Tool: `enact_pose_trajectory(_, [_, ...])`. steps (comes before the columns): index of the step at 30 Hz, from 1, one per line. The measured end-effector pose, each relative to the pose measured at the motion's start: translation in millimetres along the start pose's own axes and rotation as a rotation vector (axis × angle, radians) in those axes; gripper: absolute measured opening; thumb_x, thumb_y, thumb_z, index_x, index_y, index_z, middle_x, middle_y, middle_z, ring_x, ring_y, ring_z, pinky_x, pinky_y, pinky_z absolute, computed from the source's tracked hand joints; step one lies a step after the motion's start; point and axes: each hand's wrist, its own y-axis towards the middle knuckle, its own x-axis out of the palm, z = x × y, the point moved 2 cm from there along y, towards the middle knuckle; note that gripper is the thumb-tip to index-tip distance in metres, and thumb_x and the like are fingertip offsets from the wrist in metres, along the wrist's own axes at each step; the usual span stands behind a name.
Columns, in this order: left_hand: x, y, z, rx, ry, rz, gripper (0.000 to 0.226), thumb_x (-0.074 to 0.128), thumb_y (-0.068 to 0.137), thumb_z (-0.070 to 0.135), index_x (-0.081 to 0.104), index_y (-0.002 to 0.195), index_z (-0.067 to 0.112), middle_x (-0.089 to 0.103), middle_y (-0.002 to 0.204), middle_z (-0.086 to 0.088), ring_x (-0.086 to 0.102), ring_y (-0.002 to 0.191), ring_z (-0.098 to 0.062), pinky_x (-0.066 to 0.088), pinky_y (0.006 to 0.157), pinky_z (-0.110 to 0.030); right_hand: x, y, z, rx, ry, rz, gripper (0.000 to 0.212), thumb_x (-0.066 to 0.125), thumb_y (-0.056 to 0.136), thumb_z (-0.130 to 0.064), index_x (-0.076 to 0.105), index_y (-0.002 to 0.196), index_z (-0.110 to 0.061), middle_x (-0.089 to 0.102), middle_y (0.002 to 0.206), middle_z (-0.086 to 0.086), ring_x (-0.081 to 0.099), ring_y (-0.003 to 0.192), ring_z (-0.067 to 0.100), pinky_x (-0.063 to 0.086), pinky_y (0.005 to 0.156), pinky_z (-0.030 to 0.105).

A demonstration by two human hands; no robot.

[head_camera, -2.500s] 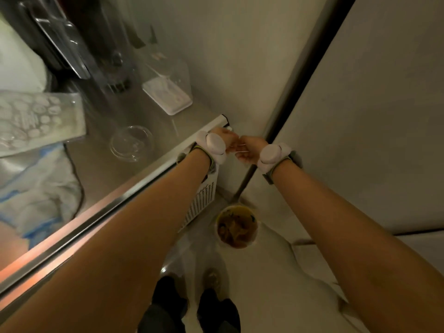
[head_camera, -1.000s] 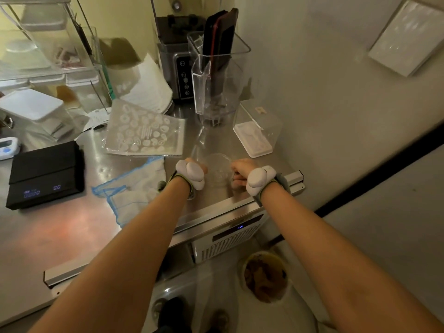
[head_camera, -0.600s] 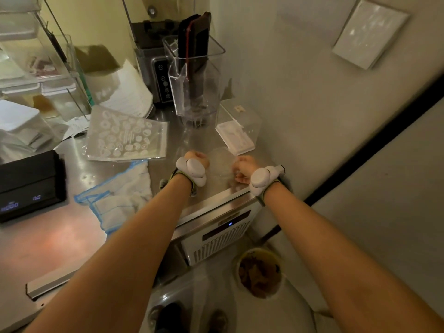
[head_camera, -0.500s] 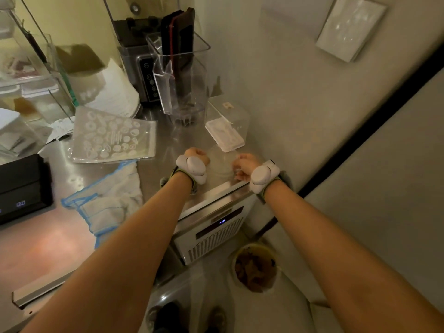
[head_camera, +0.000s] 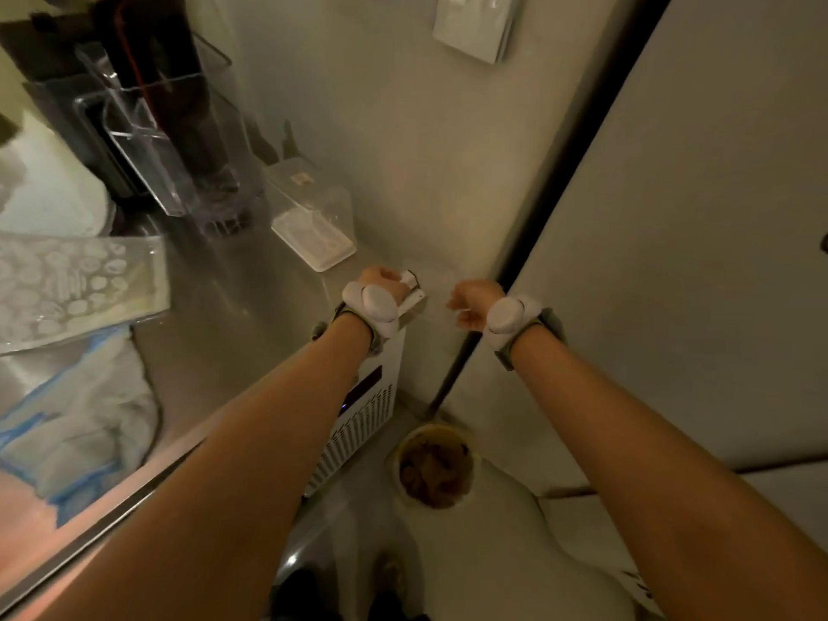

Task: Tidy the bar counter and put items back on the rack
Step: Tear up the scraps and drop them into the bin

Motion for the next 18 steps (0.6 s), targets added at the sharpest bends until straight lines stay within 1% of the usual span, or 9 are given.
enact_pose_trajectory(1, [8.9, 1.6, -1.1, 0.010, 0.005, -0.017, 0.040, 0.058, 0.089, 0.013, 0.055, 0.127, 0.003, 0.061, 0.127, -0.019, 0.061, 0.110, -0.030, 0.049, 0.093, -0.030, -6.0, 1.3, 4.9, 0.023, 0.025, 0.005, 0.027, 0.044, 0.095, -0.011, 0.049, 0.068, -0.010, 0.055, 0.071, 0.004, 0.042, 0.053, 0.016, 0.040, 0.053, 0.026])
enact_pose_trajectory(4, [30.7, -1.3, -7.4, 0.047, 0.093, -0.064, 0.039, 0.056, 0.090, 0.011, 0.055, 0.127, 0.000, 0.059, 0.130, -0.021, 0.057, 0.121, -0.034, 0.046, 0.100, -0.038, -20.5, 1.8, 26.4, 0.065, 0.104, 0.029, 0.019, 0.046, 0.095, -0.013, 0.049, 0.076, -0.010, 0.054, 0.070, 0.004, 0.045, 0.054, 0.014, 0.040, 0.043, 0.019])
enact_pose_trajectory(6, [46.8, -1.1, -15.2, 0.023, 0.117, -0.148, 0.041, 0.054, 0.090, 0.007, 0.052, 0.131, 0.000, 0.055, 0.135, -0.021, 0.053, 0.126, -0.035, 0.044, 0.103, -0.039, -28.5, 2.2, 41.9, 0.076, 0.123, 0.050, 0.022, 0.048, 0.094, -0.012, 0.049, 0.072, -0.010, 0.054, 0.069, 0.005, 0.045, 0.053, 0.014, 0.040, 0.040, 0.016])
enact_pose_trajectory(9, [65.7, -1.6, -25.8, 0.045, 0.235, -0.123, 0.041, 0.055, 0.089, 0.010, 0.053, 0.129, 0.005, 0.055, 0.136, -0.014, 0.053, 0.125, -0.031, 0.043, 0.102, -0.032, -36.2, -0.7, 63.4, 0.122, 0.102, 0.055, 0.031, 0.046, 0.096, -0.010, 0.045, 0.065, -0.009, 0.052, 0.071, 0.008, 0.044, 0.049, 0.015, 0.041, 0.045, 0.024])
enact_pose_trajectory(11, [77.1, -4.2, -31.8, 0.061, 0.277, -0.125, 0.040, 0.054, 0.089, 0.011, 0.052, 0.128, 0.006, 0.055, 0.135, -0.012, 0.052, 0.124, -0.028, 0.043, 0.098, -0.028, -39.0, 1.3, 80.2, 0.149, 0.137, 0.034, 0.031, 0.042, 0.099, -0.014, 0.045, 0.068, -0.012, 0.049, 0.068, 0.009, 0.045, 0.043, 0.016, 0.040, 0.041, 0.022])
enact_pose_trajectory(12, [80.0, -7.0, -31.8, 0.065, 0.294, -0.137, 0.041, 0.053, 0.089, 0.011, 0.051, 0.130, 0.007, 0.054, 0.135, -0.011, 0.051, 0.125, -0.028, 0.042, 0.095, -0.027, -40.4, 2.0, 83.0, 0.155, 0.118, 0.031, 0.031, 0.040, 0.100, -0.016, 0.046, 0.070, -0.013, 0.049, 0.068, 0.008, 0.043, 0.045, 0.017, 0.039, 0.042, 0.022])
enact_pose_trajectory(14, [91.2, -6.6, -47.0, 0.028, 0.331, -0.181, 0.042, 0.051, 0.091, 0.014, 0.049, 0.133, 0.008, 0.052, 0.138, -0.010, 0.050, 0.126, -0.029, 0.042, 0.093, -0.027, -42.2, 8.2, 101.3, 0.204, 0.044, 0.031, 0.026, 0.038, 0.100, -0.017, 0.049, 0.078, -0.008, 0.051, 0.069, 0.006, 0.039, 0.051, 0.017, 0.036, 0.050, 0.026])
enact_pose_trajectory(16, [100.7, -4.1, -65.1, 0.010, 0.338, -0.230, 0.044, 0.051, 0.092, 0.016, 0.047, 0.135, 0.007, 0.050, 0.141, -0.013, 0.050, 0.127, -0.031, 0.043, 0.100, -0.030, -42.1, 10.7, 115.4, 0.253, 0.025, 0.031, 0.014, 0.038, 0.100, -0.014, 0.048, 0.094, -0.006, 0.054, 0.072, 0.004, 0.040, 0.053, 0.017, 0.036, 0.052, 0.027])
enact_pose_trajectory(18, [108.8, -2.8, -84.0, -0.039, 0.366, -0.268, 0.045, 0.052, 0.093, 0.014, 0.046, 0.137, 0.004, 0.049, 0.142, -0.016, 0.050, 0.129, -0.032, 0.044, 0.107, -0.036, -38.5, 11.1, 126.8, 0.259, -0.007, -0.001, 0.013, 0.038, 0.099, -0.011, 0.049, 0.104, -0.008, 0.056, 0.077, 0.006, 0.042, 0.055, 0.015, 0.036, 0.053, 0.025])
